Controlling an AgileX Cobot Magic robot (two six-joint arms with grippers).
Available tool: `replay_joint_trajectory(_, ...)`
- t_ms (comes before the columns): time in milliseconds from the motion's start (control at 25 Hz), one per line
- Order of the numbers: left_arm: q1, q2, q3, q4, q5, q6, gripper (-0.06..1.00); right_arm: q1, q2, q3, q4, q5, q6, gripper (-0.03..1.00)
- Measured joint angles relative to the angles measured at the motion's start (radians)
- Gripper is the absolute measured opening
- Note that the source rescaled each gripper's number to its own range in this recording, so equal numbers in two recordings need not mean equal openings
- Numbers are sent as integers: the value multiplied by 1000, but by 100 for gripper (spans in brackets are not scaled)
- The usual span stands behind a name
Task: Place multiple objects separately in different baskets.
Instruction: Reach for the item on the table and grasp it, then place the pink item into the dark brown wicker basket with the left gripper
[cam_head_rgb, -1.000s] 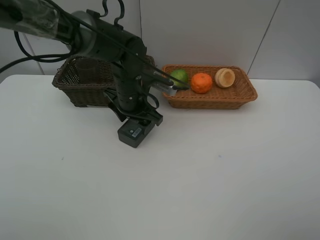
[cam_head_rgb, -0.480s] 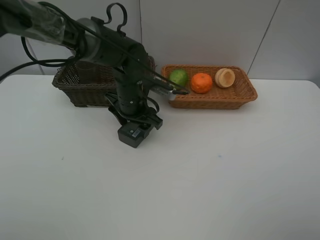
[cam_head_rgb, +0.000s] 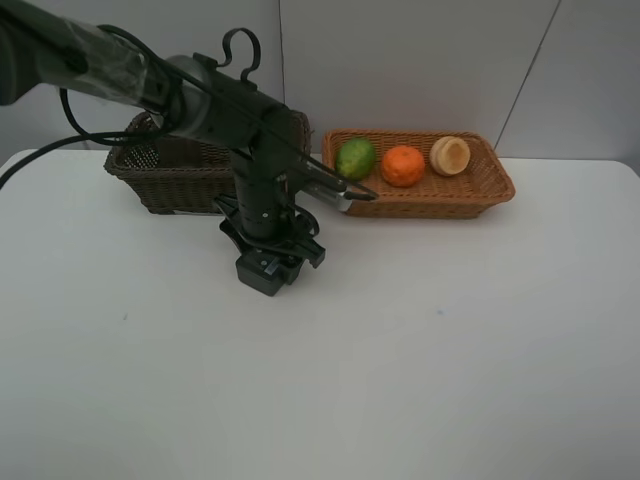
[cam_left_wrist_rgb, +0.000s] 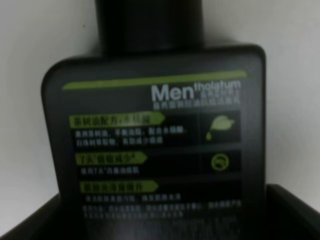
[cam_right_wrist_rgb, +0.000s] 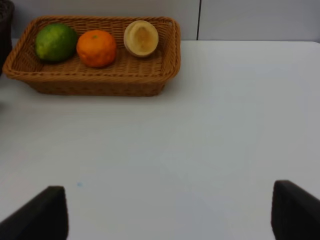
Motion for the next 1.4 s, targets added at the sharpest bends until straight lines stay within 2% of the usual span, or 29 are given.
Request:
replay_joint_trajectory(680,0,12,0,0,-34,0,60,0,0,0,0,0,0,82)
replay_joint_trajectory(720,0,12,0,0,-34,0,57,0,0,0,0,0,0,82)
replay_joint_trajectory(760,0,12,0,0,-36,0,50,0,0,0,0,0,0,82)
replay_joint_trajectory(800,0,12,0,0,-37,0,35,0,0,0,0,0,0,82)
replay_joint_trajectory(840,0,12,0,0,-37,0,28,0,0,0,0,0,0,82)
replay_joint_trajectory(1400,0,12,-1,-22,-19,-2,28,0,0,0,0,0,0,82)
